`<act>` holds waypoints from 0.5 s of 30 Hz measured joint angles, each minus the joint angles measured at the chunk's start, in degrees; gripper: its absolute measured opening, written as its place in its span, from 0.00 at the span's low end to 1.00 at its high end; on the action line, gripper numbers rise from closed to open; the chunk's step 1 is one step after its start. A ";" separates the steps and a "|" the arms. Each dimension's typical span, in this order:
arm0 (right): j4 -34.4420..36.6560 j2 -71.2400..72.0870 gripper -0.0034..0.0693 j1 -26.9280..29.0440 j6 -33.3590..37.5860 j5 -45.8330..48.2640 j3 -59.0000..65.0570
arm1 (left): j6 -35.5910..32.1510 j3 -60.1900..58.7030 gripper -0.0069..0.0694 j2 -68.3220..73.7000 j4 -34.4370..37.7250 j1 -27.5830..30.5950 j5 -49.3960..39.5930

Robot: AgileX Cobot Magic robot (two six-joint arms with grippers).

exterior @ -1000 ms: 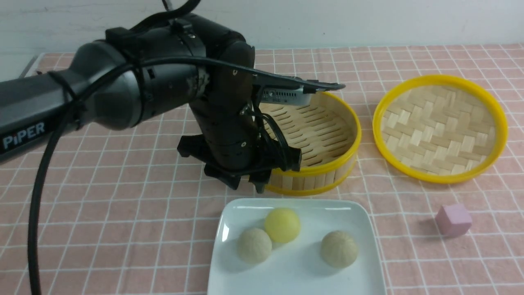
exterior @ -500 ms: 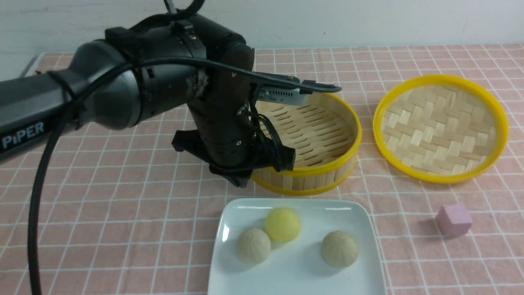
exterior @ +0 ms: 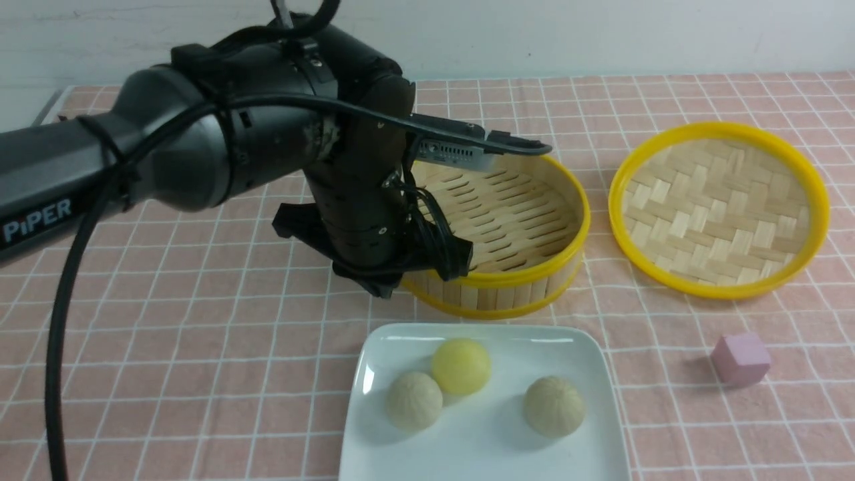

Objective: Put the steamed buns into the plate on the pink tablecloth.

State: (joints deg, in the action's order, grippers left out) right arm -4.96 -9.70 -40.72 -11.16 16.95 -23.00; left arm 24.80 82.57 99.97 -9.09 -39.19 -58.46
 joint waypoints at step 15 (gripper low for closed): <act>-0.34 9.70 0.04 21.14 0.36 0.99 21.64 | -2.31 0.00 0.13 -0.65 -1.21 0.00 -6.62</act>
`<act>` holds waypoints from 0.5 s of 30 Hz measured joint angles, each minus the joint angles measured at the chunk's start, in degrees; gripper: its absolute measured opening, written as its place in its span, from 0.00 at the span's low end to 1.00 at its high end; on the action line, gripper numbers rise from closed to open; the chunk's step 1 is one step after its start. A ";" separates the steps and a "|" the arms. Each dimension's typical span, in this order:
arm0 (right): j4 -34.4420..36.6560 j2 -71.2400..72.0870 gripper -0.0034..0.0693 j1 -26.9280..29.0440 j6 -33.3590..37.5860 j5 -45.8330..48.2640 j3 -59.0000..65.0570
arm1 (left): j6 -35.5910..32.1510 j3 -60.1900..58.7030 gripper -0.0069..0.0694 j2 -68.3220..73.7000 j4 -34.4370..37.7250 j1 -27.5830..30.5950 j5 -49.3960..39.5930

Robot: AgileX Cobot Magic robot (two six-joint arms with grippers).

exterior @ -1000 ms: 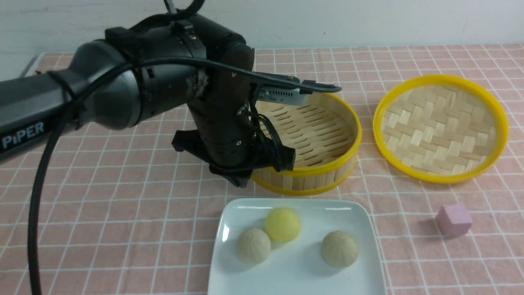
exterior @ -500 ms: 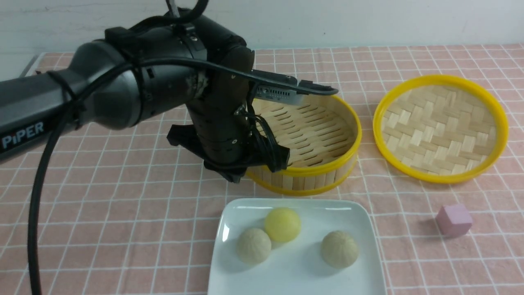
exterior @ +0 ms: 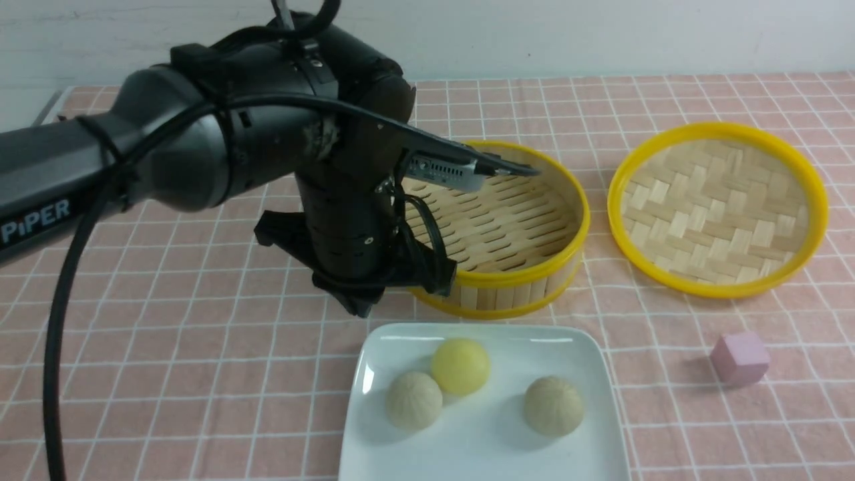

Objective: Put the steamed buns into the plate on the pink tablecloth.

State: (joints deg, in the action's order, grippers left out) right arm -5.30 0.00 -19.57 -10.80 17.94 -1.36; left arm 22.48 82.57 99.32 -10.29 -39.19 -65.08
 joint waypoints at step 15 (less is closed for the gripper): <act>-1.01 0.54 0.05 12.92 0.01 4.20 2.17 | -0.68 0.14 0.13 -23.13 -6.98 0.00 -5.80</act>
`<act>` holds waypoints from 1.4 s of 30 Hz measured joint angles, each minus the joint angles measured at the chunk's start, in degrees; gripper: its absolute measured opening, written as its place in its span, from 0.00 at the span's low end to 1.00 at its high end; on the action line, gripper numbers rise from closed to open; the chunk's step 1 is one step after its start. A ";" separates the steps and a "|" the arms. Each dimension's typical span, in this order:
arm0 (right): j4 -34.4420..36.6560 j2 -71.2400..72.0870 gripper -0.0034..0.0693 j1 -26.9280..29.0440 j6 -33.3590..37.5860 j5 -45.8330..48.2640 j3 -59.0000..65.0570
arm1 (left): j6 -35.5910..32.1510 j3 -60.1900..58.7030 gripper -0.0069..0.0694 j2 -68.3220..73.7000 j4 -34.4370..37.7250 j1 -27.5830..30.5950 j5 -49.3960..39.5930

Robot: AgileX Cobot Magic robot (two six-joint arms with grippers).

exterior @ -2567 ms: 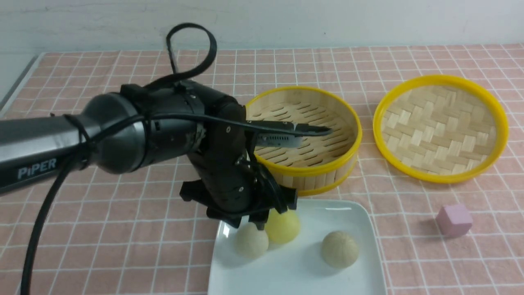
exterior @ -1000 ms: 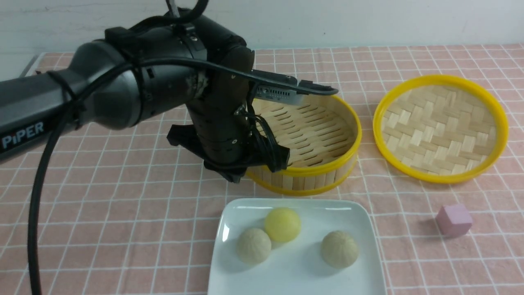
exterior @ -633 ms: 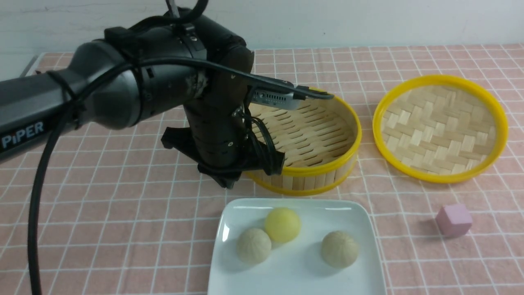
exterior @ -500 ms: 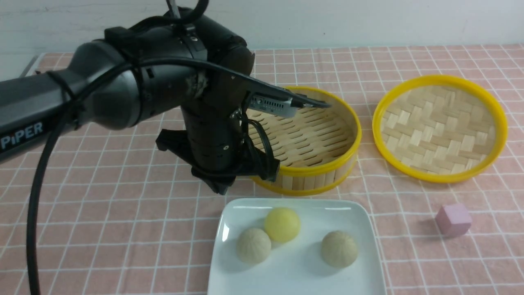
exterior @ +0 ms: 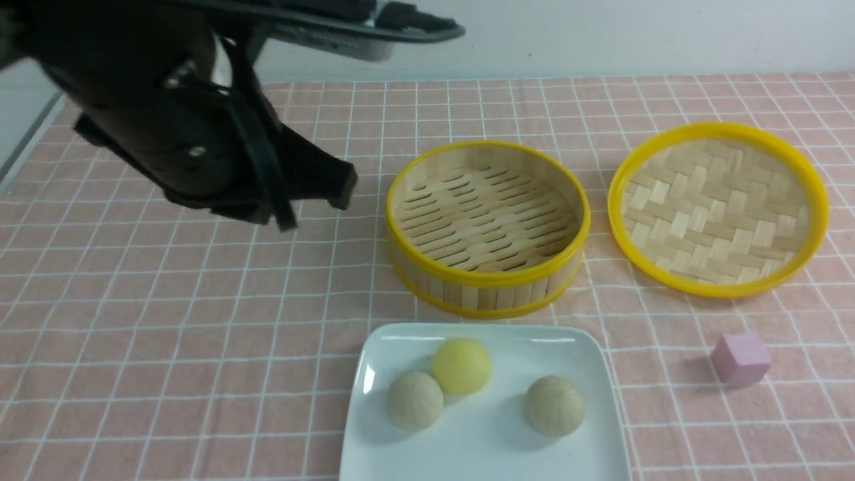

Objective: Put the steamed buns into the plate on the pink tablecloth.

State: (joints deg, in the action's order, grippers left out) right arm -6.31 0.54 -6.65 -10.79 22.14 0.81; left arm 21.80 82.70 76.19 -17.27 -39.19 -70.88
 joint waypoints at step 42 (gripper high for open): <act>-0.16 0.02 0.12 0.04 0.05 0.00 0.00 | 21.03 -52.86 0.15 -53.55 -1.40 0.00 36.37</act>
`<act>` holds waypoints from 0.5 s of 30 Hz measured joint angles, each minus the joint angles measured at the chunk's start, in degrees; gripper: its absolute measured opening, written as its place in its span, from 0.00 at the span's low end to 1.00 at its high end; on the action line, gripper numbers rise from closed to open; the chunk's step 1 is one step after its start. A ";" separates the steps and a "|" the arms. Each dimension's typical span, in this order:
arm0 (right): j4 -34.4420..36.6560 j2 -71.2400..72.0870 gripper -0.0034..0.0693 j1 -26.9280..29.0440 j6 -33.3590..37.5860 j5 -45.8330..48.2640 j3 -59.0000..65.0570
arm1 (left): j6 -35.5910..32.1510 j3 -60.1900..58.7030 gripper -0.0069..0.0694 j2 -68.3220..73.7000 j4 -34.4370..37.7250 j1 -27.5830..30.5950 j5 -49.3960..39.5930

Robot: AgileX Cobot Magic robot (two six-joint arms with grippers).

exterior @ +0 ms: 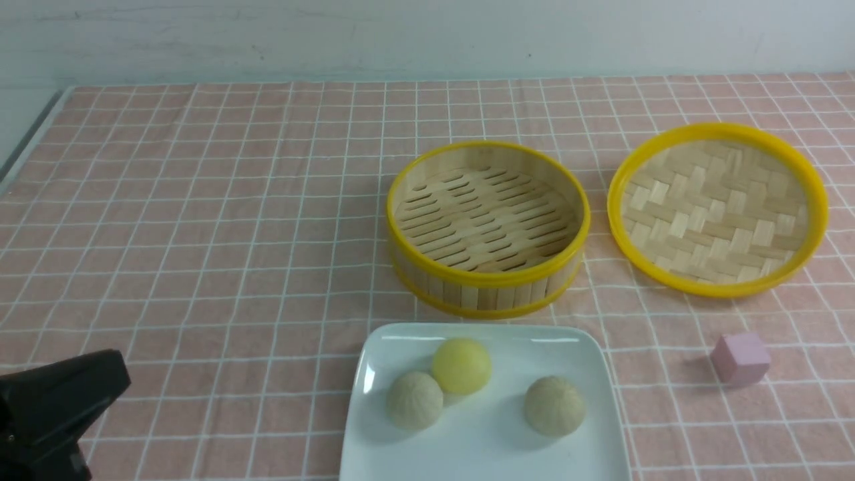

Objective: Put the steamed buns into the plate on the pink tablecloth.

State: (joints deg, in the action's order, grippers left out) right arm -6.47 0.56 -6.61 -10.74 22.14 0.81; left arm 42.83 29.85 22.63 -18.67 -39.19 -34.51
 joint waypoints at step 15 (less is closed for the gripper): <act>0.00 0.00 0.15 0.00 0.00 0.00 0.00 | -1.71 -0.33 0.17 -0.64 -7.05 0.04 -7.53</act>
State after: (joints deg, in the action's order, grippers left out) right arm -6.47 0.56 -6.61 -10.74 22.14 0.81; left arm 41.12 29.51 22.00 -25.72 -39.15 -42.04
